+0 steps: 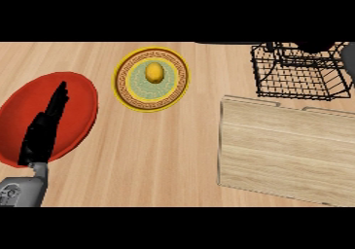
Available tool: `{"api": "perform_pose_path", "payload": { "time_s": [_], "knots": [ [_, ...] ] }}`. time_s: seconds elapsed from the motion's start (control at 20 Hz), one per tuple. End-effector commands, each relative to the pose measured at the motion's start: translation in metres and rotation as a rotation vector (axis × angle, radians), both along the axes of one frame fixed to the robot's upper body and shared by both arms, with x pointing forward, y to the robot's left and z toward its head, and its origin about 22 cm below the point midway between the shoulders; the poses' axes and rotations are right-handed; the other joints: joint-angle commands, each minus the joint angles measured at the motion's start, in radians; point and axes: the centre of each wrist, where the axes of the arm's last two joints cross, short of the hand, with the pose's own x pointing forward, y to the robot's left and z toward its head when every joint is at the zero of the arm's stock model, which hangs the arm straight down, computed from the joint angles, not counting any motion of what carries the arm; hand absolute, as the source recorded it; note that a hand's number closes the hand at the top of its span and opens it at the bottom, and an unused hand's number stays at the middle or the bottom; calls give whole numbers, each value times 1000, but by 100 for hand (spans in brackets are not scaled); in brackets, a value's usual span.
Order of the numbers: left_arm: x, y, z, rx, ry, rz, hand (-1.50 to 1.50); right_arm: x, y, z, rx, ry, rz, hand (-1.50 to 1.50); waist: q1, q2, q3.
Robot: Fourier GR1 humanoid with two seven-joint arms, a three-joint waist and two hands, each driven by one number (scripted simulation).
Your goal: Pick the eggplant from the tray and place it in the tiered basket
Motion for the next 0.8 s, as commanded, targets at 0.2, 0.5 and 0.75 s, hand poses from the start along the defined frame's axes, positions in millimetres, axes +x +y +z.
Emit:
{"api": "perform_pose_path", "payload": {
  "time_s": [0.2, 0.5, 0.75],
  "knots": [
    [2, 14, -14, -4, 11, 4, 0, -7, -31, 15, 192, -172, 1, -150, -10, -2, -1],
    [-1, 14, 5, -6, 13, -3, 0, -17, -47, 31, 233, -329, -47, -150, -9, -5, -1],
    [-6, 2, -20, -3, 19, 13, 0, -35, -76, 65, 308, -321, -163, -150, -21, -8, -1]
  ]
}}
